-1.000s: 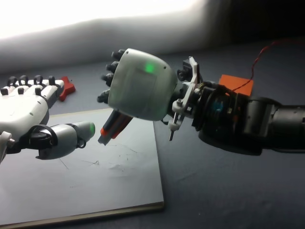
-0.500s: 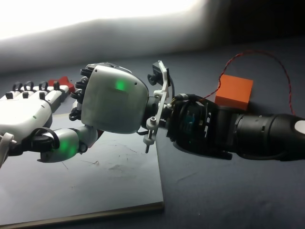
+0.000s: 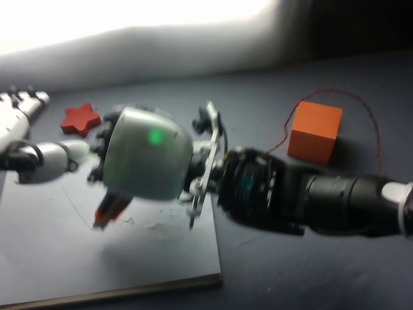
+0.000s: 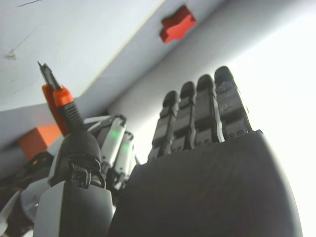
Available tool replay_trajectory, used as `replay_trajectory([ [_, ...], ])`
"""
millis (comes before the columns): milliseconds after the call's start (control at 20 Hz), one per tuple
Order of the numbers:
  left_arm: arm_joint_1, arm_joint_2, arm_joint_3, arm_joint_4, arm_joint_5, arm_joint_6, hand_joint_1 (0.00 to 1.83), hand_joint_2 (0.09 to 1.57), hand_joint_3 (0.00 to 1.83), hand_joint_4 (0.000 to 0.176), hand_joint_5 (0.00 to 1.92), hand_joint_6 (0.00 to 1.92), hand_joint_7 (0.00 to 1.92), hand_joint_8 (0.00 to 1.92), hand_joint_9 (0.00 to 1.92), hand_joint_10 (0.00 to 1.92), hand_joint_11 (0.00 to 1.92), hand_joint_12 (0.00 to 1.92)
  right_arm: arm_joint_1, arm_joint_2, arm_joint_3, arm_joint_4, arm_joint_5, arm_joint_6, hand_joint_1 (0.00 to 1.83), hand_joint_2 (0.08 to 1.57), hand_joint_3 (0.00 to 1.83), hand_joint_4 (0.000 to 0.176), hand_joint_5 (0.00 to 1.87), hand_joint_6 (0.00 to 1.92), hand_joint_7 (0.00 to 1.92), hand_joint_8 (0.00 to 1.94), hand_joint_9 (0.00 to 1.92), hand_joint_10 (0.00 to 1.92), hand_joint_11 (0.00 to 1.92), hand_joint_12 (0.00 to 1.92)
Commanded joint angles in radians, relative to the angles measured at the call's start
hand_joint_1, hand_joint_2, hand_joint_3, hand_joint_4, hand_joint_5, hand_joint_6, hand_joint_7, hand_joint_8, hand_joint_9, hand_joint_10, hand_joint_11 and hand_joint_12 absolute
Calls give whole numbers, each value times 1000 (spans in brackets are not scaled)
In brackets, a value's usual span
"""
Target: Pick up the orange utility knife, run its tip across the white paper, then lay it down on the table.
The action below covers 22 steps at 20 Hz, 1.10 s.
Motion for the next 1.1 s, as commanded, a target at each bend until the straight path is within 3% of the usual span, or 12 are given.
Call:
replay_trajectory([
  [0, -4, 13, 13, 56, -59, -3, 0, 1255, 4, 0, 0, 0, 6, 0, 0, 0, 0, 0, 3, -4, -5, 22, 110, -15, 1506, 974, 674, 176, 1385, 1921, 1616, 1941, 1743, 1921, 1815, 1921],
  [350, 19, 38, 89, 30, 7, -39, 0, 1257, 3, 0, 0, 0, 5, 1, 0, 0, 0, 0, 2, 2, 8, 22, 120, -7, 1505, 987, 640, 176, 1426, 1921, 1629, 1941, 1748, 1921, 1817, 1921],
  [1050, 26, 38, 114, 30, 10, -45, 0, 1251, 0, 0, 0, 0, 0, 0, 0, 0, 0, 0, 15, -35, 43, 29, 131, -5, 1522, 952, 684, 176, 1325, 1921, 1593, 1941, 1732, 1921, 1803, 1921],
])
